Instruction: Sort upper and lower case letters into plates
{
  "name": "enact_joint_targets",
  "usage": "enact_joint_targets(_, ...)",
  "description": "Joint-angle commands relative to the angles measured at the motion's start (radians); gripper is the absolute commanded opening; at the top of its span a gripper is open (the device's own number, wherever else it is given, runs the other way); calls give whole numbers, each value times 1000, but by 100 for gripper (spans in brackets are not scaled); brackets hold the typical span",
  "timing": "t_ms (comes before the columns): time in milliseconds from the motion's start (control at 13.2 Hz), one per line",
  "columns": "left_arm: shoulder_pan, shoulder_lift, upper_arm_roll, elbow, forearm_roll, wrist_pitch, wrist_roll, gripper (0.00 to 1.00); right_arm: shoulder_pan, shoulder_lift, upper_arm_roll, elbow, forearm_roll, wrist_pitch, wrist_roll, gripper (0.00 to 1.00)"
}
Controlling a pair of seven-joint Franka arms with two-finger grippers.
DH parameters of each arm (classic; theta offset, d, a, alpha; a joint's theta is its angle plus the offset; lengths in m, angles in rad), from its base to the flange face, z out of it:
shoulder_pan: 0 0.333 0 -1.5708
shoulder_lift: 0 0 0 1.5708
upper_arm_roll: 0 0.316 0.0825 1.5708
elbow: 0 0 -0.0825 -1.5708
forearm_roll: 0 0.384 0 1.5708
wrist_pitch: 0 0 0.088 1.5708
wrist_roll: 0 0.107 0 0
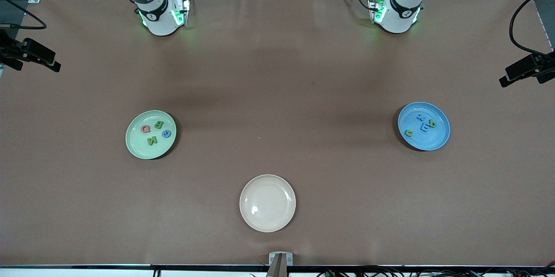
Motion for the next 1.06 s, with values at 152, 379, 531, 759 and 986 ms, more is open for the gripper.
enact_joint_targets(152,-3,-18,5,2,-1,-11,15,100,-19,-26,9,-29,-2,-10,-8,100)
enact_joint_targets(379,-3,-46,2,4,2,-11,15,100,-19,-21,9,-15,4,-21,3,100)
enact_joint_targets(531,-8,-55,-5,1,42,-15,15,100,-19,-5,9,15,6,-22,-5,100)
enact_joint_targets(759,-9,-57,-37,-10,80,-15,17,100,-18,0,8,20,4,-24,-3,100)
enact_joint_targets(986,-3,-55,-39,-10,80,-8,18,100,-16,0,8,22,3,-24,-8,100)
